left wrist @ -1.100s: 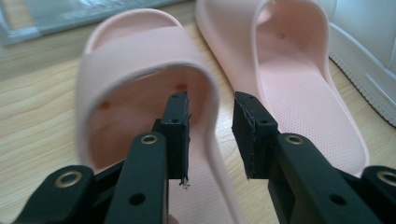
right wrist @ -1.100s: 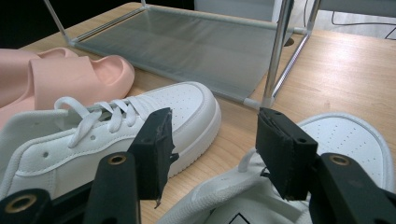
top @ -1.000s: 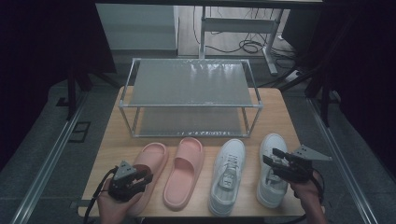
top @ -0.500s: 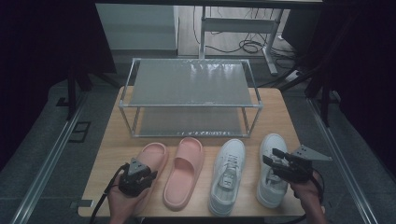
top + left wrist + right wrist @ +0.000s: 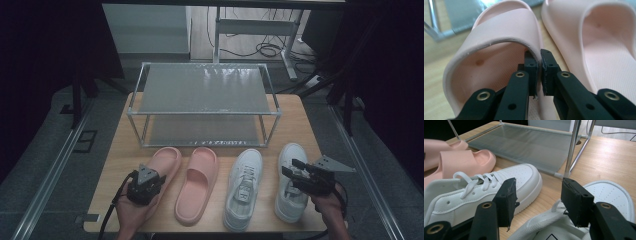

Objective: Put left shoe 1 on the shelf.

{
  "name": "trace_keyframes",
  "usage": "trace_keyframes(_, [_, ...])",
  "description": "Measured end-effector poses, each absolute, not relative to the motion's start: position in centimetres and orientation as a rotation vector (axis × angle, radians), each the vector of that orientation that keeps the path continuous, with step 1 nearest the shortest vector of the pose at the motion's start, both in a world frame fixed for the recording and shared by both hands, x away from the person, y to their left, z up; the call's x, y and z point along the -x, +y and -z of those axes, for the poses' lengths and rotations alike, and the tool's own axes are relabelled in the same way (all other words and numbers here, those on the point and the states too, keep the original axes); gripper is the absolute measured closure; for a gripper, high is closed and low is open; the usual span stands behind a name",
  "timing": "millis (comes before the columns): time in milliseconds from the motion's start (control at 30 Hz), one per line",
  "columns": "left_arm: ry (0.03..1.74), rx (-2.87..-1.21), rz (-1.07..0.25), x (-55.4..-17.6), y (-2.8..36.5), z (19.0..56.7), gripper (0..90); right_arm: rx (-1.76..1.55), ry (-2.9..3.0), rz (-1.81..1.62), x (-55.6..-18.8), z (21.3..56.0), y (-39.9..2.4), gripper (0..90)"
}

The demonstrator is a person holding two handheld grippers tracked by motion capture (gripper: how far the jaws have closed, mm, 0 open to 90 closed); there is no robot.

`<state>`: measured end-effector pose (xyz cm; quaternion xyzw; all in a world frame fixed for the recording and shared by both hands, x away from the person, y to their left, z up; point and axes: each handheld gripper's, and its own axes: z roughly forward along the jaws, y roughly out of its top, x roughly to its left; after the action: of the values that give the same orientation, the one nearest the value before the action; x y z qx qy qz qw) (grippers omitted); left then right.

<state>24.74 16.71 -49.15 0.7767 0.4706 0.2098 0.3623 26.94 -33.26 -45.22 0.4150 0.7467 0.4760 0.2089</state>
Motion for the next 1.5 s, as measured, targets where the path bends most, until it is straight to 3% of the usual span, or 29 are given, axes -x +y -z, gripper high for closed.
trace_keyframes(533, [1.163,-2.005,-0.581,-31.0,14.6,47.4,84.9,-1.162,2.075,-1.324,-27.1,45.3,-33.5,46.3])
trace_keyframes(967, [1.184,-2.029,-0.599,-36.8,12.4,48.1,84.7,-1.166,2.072,-1.325,-27.1,45.4,-33.7,46.3])
trace_keyframes(1500, [1.24,-2.029,-0.623,-40.6,10.3,49.7,84.2,-1.175,2.075,-1.321,-27.2,45.6,-33.9,46.3])
